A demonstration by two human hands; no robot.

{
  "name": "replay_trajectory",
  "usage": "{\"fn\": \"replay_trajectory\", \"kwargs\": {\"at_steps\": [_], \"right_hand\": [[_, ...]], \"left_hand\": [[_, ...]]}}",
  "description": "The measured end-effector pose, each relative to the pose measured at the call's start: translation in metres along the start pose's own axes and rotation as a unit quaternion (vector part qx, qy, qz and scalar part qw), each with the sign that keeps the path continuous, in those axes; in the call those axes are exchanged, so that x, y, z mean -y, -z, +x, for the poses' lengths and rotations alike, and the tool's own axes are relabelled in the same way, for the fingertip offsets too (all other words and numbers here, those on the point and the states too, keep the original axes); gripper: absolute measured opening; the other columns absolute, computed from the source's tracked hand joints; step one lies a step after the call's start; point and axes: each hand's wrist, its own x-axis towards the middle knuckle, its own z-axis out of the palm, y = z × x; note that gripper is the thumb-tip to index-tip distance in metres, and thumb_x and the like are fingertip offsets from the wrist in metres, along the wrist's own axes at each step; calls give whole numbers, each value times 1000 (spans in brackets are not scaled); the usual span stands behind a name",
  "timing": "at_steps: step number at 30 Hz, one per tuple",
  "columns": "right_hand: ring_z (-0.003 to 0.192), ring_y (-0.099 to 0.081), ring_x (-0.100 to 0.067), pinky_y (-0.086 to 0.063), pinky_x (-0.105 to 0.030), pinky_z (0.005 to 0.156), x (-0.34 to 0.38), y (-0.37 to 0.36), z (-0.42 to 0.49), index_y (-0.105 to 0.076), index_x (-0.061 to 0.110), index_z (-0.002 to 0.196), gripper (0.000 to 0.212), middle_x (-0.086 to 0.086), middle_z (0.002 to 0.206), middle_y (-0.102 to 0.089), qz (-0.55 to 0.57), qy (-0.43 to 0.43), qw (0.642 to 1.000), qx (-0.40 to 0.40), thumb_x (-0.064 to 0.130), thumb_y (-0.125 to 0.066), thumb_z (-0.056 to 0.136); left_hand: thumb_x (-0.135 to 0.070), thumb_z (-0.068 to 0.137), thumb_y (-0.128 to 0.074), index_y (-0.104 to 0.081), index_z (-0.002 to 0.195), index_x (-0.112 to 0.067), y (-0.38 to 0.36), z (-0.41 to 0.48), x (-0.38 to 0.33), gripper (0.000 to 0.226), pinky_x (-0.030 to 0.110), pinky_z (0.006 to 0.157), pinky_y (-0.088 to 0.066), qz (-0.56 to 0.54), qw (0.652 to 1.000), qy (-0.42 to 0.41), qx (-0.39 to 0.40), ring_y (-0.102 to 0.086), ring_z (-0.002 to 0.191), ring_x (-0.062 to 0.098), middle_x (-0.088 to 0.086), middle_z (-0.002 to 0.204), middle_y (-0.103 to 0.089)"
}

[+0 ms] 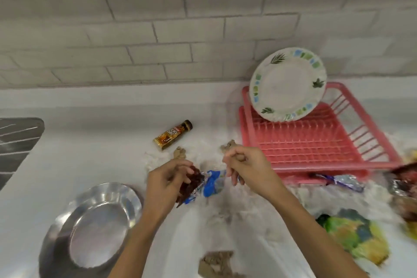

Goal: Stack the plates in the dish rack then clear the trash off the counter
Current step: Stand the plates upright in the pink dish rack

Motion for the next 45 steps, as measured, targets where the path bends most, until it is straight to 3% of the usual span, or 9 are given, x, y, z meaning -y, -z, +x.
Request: {"fn": "replay_trajectory", "kwargs": {"at_steps": [9,13,18,24,26,29,34,39,45], "right_hand": [[48,-57,-21,-44,-23,46,-3,173,-31,-67,8,84,14,-15,67,-67,-44,18,977,-206,8,-58,94],[53,-61,-18,-46,-28,50,-15,202,-37,-63,19,103,16,-12,75,-71,-73,8,966,-249,8,-56,93],[64,-67,-19,-55,-37,62,-25,217,-37,-61,23,110,22,-8,78,-72,-87,7,960,-265,11,-59,92],[65,-68,-14,-54,-31,60,-47,234,-31,-52,27,121,35,-1,82,-70,-72,-15,958,-277,13,-61,91],[65,-68,-15,-54,-31,61,-58,233,-30,-51,27,122,37,-4,83,-70,-35,-36,960,-276,9,-60,91],[66,-68,-17,-56,-38,69,-72,229,-33,-54,19,119,34,-12,87,-71,37,-54,957,-283,1,-57,91],[62,-65,-18,-54,-41,71,-75,228,-37,-58,17,111,31,-13,82,-72,105,-24,950,-294,-6,-49,92],[61,-63,-19,-55,-29,63,-77,233,-38,-58,7,110,30,-16,77,-68,146,-14,943,-298,-13,-45,90],[63,-64,-21,-55,-33,65,-79,234,-35,-60,5,110,27,-17,79,-69,132,-34,949,-286,-10,-48,91]], "left_hand": [[1,94,-56,-73,92,-20,-122,11,-59,27,34,63,-57,-14,985,-83,153,-67,66,18,-4,80,-73],[-2,93,-59,-72,99,-20,-168,17,-83,22,18,66,-53,0,975,-105,198,-68,67,8,-4,81,-74],[-7,91,-60,-69,101,-29,-204,53,-97,26,26,77,-57,52,962,-128,237,-69,78,9,-10,85,-73],[2,85,-58,-68,97,-23,-222,161,-131,30,29,73,-54,91,973,-112,181,-68,72,17,-4,85,-73],[6,80,-56,-69,99,-17,-230,202,-144,33,36,85,-54,84,984,-110,108,-66,83,21,2,93,-72],[-6,77,-63,-64,117,-11,-245,251,-149,40,35,100,-45,227,964,-128,48,-57,113,32,13,117,-64],[-13,81,-72,-55,125,-6,-252,257,-143,48,27,82,-46,201,976,4,88,-59,113,30,13,125,-61],[-20,84,-73,-56,83,-12,-254,243,-142,19,17,58,-41,156,977,-120,79,-59,77,19,4,84,-63],[-23,94,-61,-57,105,-15,-271,214,-157,14,17,58,-48,184,937,-241,173,-64,72,20,3,91,-69]]}}
